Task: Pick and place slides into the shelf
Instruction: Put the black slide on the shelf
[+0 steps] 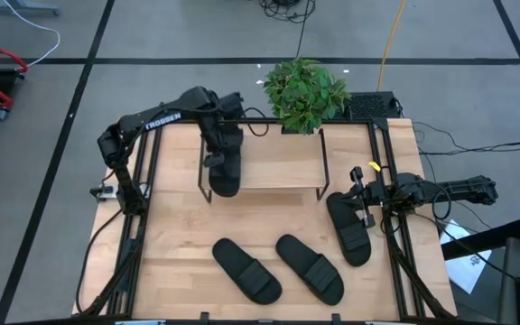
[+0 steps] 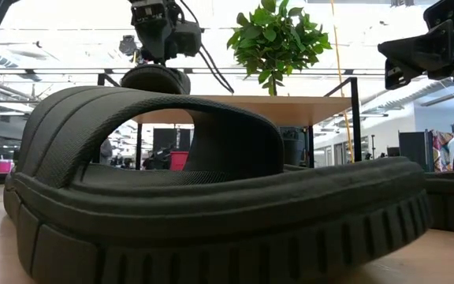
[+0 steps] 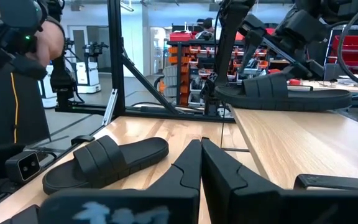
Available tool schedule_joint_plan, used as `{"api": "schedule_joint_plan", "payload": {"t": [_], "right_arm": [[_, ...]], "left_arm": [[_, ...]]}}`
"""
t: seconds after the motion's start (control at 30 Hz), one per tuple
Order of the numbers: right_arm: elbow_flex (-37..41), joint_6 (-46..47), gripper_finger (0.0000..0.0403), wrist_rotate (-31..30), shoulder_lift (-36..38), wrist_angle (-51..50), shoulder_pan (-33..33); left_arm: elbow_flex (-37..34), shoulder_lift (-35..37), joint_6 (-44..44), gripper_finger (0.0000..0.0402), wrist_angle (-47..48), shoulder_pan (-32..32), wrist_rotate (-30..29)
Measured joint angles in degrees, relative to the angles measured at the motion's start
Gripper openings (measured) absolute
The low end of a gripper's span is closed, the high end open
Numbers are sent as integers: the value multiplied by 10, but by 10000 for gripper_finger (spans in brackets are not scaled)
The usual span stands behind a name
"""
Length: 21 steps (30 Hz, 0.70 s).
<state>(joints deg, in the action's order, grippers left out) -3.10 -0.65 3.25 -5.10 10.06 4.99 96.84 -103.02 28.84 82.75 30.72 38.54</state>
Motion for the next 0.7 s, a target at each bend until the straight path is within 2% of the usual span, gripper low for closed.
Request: {"api": "schedule_joint_plan", "payload": {"t": [0.3, 0.7], "right_arm": [[0, 0, 0, -1, 0, 0, 0], [0, 0, 0, -1, 0, 0, 0]], "left_arm": [[1, 1, 11, 331, -6, 0, -62], [1, 1, 11, 375, -4, 1, -48]]}}
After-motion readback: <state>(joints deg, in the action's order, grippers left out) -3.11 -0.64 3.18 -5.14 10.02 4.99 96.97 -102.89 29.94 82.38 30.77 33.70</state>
